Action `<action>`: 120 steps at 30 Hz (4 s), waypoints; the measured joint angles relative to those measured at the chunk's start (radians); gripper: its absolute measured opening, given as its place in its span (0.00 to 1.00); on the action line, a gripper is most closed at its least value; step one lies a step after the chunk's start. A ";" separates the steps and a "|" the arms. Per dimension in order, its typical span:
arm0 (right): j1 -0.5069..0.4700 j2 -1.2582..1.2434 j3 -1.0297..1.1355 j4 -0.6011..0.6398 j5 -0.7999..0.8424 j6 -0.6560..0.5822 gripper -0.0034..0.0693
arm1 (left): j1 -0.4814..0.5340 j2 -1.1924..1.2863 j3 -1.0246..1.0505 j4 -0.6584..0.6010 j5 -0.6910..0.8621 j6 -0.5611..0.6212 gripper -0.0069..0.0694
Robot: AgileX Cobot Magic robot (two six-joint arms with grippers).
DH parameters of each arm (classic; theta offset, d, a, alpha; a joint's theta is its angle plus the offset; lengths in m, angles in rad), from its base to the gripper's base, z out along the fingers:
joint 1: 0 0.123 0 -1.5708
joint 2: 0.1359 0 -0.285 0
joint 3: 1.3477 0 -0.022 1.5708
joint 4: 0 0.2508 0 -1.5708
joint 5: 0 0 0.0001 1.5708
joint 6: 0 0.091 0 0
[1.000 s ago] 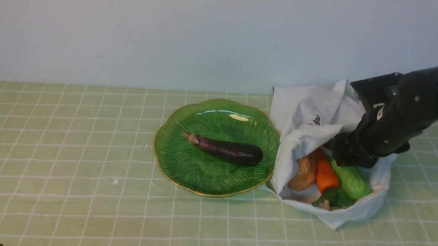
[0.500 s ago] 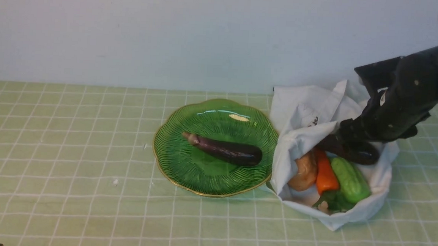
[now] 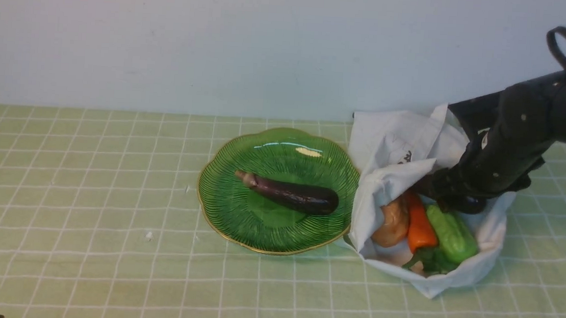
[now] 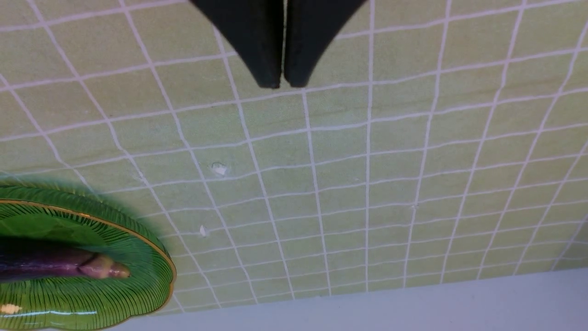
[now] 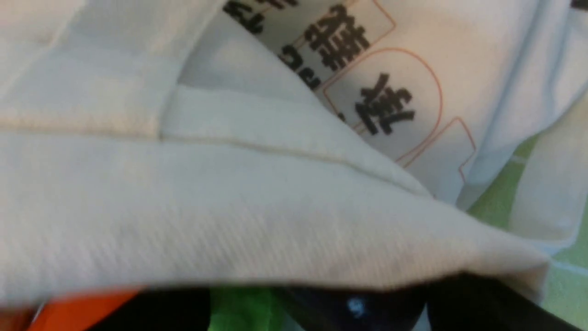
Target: Take vegetables from bag on green coffee tablecloth place on plate.
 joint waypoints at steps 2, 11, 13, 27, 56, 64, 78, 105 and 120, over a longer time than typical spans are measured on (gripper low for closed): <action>0.000 0.013 -0.004 0.000 -0.023 0.000 0.83 | 0.000 0.000 0.000 0.000 0.000 0.000 0.08; 0.000 0.016 -0.029 -0.003 0.078 -0.003 0.57 | 0.000 0.000 0.000 0.000 0.000 0.000 0.08; 0.000 -0.015 -0.029 -0.002 0.140 -0.002 0.57 | 0.000 0.000 0.000 0.000 0.000 0.000 0.08; 0.000 -0.304 -0.015 0.141 0.419 0.004 0.57 | 0.000 0.000 0.000 0.000 0.000 0.000 0.08; 0.278 -0.222 0.023 0.697 -0.118 -0.390 0.50 | 0.000 0.000 0.000 0.000 0.000 0.000 0.08; 0.296 -0.044 0.025 0.699 -0.308 -0.396 0.50 | 0.000 0.000 0.000 0.000 0.000 0.000 0.08; 0.288 -0.060 -0.043 0.530 -0.190 -0.397 0.96 | 0.000 0.000 0.000 0.000 0.000 0.000 0.08; 0.230 -1.249 0.132 0.204 0.334 -0.061 0.03 | 0.000 0.000 0.000 0.000 0.000 0.000 0.08; 0.230 -1.730 1.061 0.296 -0.733 -0.118 0.03 | 0.000 0.000 0.000 0.000 0.000 0.000 0.08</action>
